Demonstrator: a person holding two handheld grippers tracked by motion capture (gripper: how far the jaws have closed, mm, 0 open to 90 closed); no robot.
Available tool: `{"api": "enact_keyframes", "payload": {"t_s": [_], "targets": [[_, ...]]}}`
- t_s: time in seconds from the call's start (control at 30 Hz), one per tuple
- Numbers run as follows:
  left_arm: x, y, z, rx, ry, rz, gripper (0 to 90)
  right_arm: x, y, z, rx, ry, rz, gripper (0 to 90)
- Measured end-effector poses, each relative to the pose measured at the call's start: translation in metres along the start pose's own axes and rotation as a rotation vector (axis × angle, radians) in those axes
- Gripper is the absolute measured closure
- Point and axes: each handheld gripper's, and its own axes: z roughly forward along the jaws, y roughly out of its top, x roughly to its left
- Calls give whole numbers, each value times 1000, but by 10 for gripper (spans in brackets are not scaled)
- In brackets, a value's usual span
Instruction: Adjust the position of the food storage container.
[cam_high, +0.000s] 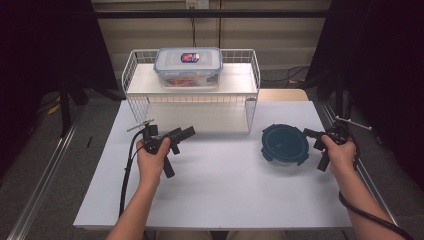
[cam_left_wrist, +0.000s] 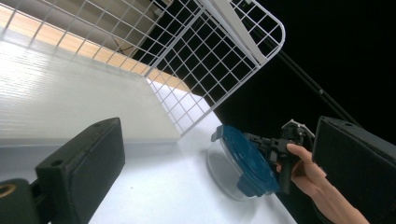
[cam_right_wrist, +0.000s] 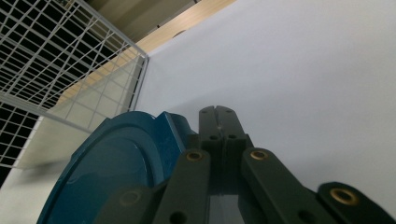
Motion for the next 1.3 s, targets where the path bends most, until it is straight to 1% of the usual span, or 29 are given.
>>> {"api": "enact_keyframes", "payload": {"t_s": [0.07, 0.13, 0.2, 0.23, 0.27, 0.3, 0.33, 0.37, 0.4, 0.43, 0.47, 0.53, 0.57, 0.6, 0.63, 0.67, 0.73, 0.77, 0.83, 0.9, 0.97, 1.03, 1.1, 1.13, 1.17, 1.2, 1.23, 1.27, 1.3], "targets": [[1, 0, 2, -2, -4, 8, 26, 3, -4, 0, 8, 12, -3, 900], [1, -1, 3, -5, -13, -1, 26, 8, -9, 0, 14, 21, 1, 900], [1, -1, 4, -1, -10, -2, 26, 12, -13, 2, 17, 30, -4, 900], [2, -1, 4, -1, -8, 1, 26, 17, -18, 5, 16, 40, -16, 900], [3, -1, 4, -3, -4, 2, 26, 17, -18, 5, 16, 40, -16, 900], [3, -1, 4, 2, 1, 4, 26, 21, -21, 5, 26, 42, -10, 900], [3, -1, 4, 3, 3, -6, 26, 24, -23, 7, 25, 42, -18, 900], [4, -1, 4, 4, 6, -3, 27, 27, -26, 8, 22, 49, -24, 900], [4, -1, 4, 4, 8, 0, 27, 30, -29, 10, 30, 59, -35, 900], [4, 0, 4, 9, 8, 6, 26, 33, -31, 11, 28, 64, -36, 900], [4, 0, 4, 2, 6, -6, 27, 35, -33, 12, 34, 67, -41, 900], [3, 0, 3, 1, 4, -6, 27, 40, -37, 14, 35, 80, -43, 900], [4, 0, 2, 5, 9, 8, 27, 46, -41, 17, 35, 85, -48, 900], [3, 0, 2, -1, 6, -3, 27, 46, -41, 17, 35, 85, -48, 900], [3, 1, 2, 4, 9, 9, 27, 48, -42, 18, 35, 81, -51, 900], [2, 0, 2, 6, 7, 4, 27, 50, -44, 19, 36, 84, -50, 900], [2, 0, 1, 10, 7, 11, 27, 53, -47, 21, 36, 101, -39, 900], [2, 0, 2, 8, 6, 1, 27, 55, -49, 23, 36, 110, -35, 900], [2, 0, 2, 11, 9, 9, 27, 55, -49, 23, 37, 111, -38, 900], [2, 0, 2, 9, 12, -5, 27, 57, -49, 23, 39, 108, -59, 900], [3, 0, 2, 15, 11, 4, 27, 57, -48, 22, 41, 110, -60, 900], [4, 0, 2, 16, 14, 5, 27, 58, -48, 20, 47, 100, -82, 900], [4, 0, 2, 14, 16, -8, 27, 58, -48, 18, 42, 92, -97, 900], [4, 0, 1, 22, 13, 6, 27, 58, -48, 16, 47, 85, -114, 900], [5, 0, 1, 19, 20, 16, 27, 58, -48, 15, 48, 75, -122, 900], [5, 0, 1, 19, 20, 15, 27, 58, -48, 13, 46, 78, -126, 900], [4, 0, 1, 20, 16, 3, 27, 57, -48, 11, 48, 76, -127, 900], [4, -1, 2, 15, 18, 0, 27, 57, -49, 9, 46, 72, -138, 900], [4, -1, 2, 22, 19, 4, 27, 56, -50, 6, 49, 65, -141, 900]]}}
